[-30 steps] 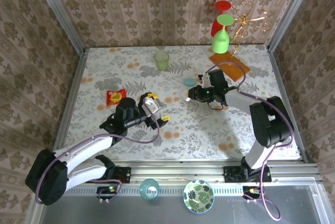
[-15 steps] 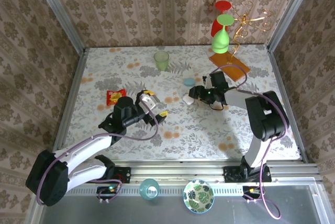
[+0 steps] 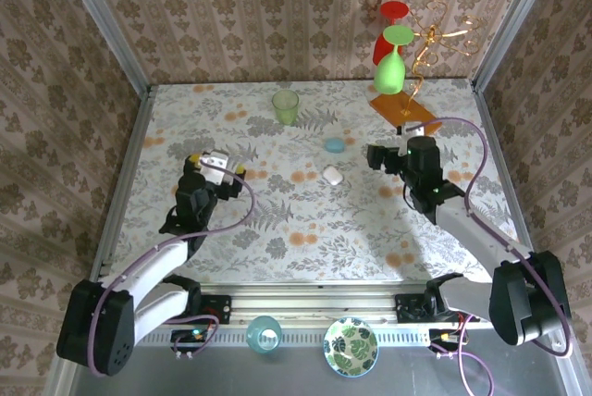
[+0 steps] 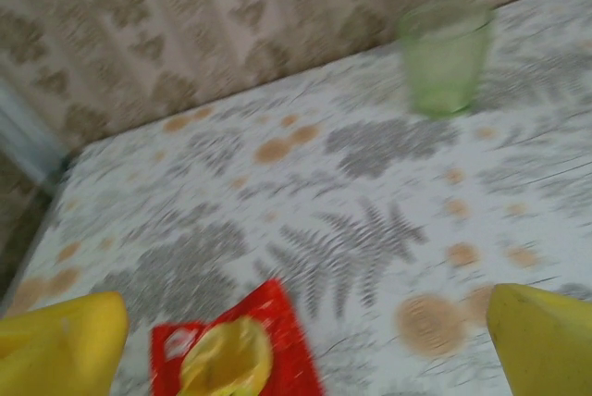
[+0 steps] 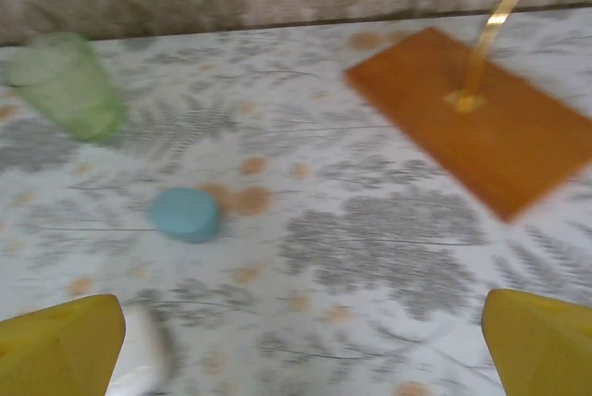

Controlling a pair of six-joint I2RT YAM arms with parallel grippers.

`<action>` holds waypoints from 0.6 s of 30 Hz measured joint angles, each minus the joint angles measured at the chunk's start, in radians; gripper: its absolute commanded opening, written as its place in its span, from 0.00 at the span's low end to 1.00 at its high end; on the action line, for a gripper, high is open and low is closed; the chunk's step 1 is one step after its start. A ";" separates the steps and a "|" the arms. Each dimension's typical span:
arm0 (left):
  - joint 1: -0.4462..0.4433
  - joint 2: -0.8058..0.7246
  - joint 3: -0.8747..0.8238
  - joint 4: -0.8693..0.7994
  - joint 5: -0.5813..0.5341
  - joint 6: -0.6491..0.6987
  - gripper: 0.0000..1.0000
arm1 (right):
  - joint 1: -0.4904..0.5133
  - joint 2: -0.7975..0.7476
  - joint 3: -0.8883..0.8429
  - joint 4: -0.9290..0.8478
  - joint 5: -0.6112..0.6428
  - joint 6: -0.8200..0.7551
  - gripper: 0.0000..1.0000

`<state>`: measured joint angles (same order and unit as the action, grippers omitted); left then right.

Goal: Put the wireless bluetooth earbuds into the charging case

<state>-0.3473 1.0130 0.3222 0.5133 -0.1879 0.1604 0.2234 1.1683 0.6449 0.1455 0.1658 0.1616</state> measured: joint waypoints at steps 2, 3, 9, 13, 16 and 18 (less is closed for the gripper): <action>0.036 0.034 -0.025 0.025 -0.027 -0.001 1.00 | -0.021 -0.003 -0.058 0.035 0.063 -0.037 1.00; 0.051 0.050 -0.034 0.037 -0.028 -0.004 1.00 | -0.031 -0.002 -0.090 0.060 0.081 -0.051 1.00; 0.166 0.193 -0.078 0.182 0.010 -0.034 1.00 | -0.101 0.054 -0.284 0.302 0.109 -0.081 1.00; 0.217 0.288 -0.058 0.238 0.059 -0.037 1.00 | -0.121 0.139 -0.293 0.434 0.107 -0.089 1.00; 0.252 0.348 -0.014 0.256 0.089 -0.037 1.00 | -0.131 0.180 -0.293 0.534 0.101 -0.106 1.00; 0.275 0.393 0.013 0.290 0.107 -0.039 1.00 | -0.142 0.218 -0.293 0.595 0.089 -0.107 1.00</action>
<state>-0.0723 1.4055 0.3351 0.8028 -0.0811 0.1215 0.0814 1.3865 0.3523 0.7410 0.2543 0.0544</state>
